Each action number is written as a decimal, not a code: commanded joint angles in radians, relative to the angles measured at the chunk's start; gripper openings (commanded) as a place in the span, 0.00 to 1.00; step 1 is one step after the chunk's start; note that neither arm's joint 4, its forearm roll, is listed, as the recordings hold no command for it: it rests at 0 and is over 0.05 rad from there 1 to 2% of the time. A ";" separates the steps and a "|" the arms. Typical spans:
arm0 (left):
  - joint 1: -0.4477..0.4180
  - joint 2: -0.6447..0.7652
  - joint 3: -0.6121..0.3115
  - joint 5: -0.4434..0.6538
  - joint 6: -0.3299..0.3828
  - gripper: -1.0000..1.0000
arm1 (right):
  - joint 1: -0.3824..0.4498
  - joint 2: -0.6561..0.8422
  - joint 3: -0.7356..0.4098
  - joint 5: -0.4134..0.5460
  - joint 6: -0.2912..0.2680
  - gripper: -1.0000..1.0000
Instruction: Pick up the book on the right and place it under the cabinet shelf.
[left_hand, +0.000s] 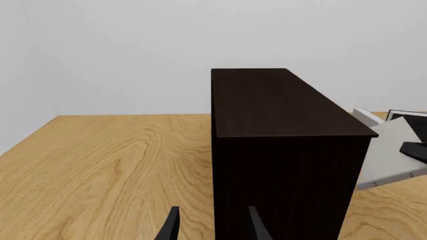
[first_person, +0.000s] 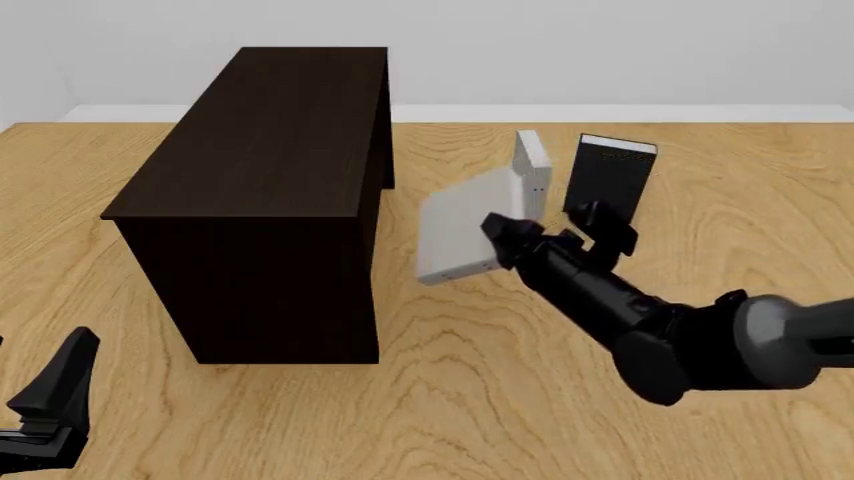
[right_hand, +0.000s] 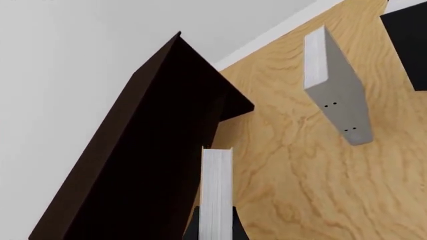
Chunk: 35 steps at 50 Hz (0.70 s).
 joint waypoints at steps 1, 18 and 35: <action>0.000 0.000 0.000 0.000 0.000 1.00 | 0.011 0.043 -0.017 -0.062 0.046 0.00; 0.000 -0.001 0.000 0.001 0.000 1.00 | 0.011 0.119 0.004 -0.177 0.092 0.00; 0.000 -0.001 -0.003 0.004 0.000 1.00 | 0.013 0.205 -0.004 -0.216 0.106 0.00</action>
